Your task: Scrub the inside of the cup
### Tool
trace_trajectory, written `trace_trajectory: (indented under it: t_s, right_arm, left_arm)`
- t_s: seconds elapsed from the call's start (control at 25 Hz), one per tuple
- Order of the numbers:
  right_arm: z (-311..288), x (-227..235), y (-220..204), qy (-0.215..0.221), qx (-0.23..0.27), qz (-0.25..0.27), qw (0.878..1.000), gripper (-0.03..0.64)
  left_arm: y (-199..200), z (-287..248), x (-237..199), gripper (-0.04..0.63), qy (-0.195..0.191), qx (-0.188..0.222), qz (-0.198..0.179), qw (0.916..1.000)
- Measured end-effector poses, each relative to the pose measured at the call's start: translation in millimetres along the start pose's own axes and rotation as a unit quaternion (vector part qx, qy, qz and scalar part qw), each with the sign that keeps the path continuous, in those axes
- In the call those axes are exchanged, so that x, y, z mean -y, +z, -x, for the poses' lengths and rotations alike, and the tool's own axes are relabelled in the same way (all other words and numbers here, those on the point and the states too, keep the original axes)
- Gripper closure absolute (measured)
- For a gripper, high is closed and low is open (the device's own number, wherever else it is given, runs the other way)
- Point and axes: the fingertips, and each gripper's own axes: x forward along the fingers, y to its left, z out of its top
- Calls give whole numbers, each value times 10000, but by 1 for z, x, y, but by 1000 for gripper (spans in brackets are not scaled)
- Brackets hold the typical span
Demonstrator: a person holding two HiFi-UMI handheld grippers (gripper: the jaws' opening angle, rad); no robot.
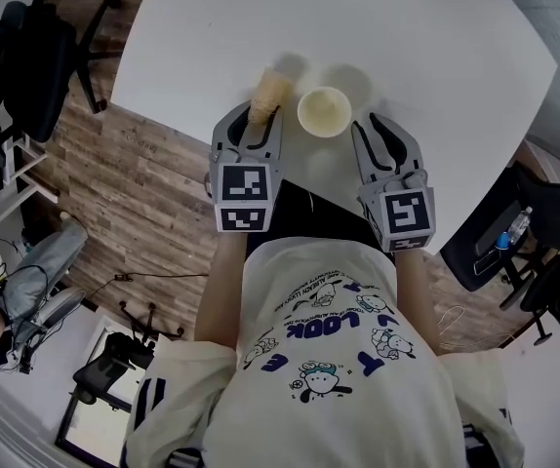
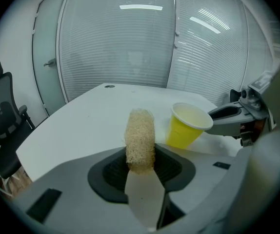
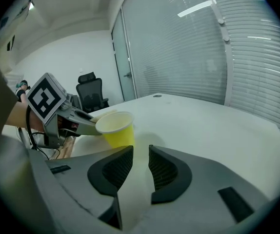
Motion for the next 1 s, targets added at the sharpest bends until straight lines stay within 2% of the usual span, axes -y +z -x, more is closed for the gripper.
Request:
trace_trajectory:
  t_s: [0.28, 0.32, 0.36, 0.56, 0.76, 1.0]
  right_arm:
    - [-8, -11, -7, 338, -157, 12, 9993, 514]
    - [-9, -13, -6, 392, -133, 35, 9991, 499]
    - [-10, -16, -5, 461, -123, 55, 9988, 450]
    - [-18, -28, -4, 781, -163, 295, 9964, 350]
    - [-27, -36, 0, 883, -19, 600, 9943, 331]
    - [-33, -40, 5, 953, 125, 614, 9935, 331]
  left_arm:
    - [7, -6, 1, 437, -303, -2, -122, 9995]
    - [7, -6, 1, 437, -330, -1, -146, 9994]
    - [8, -6, 1, 437, -352, -2, -167, 9992]
    - [9, -9, 0, 437, -478, -18, -217, 9986]
    - [11, -10, 6, 437, -566, 13, -330, 9978]
    - [8, -9, 16, 437, -651, -31, -377, 9972]
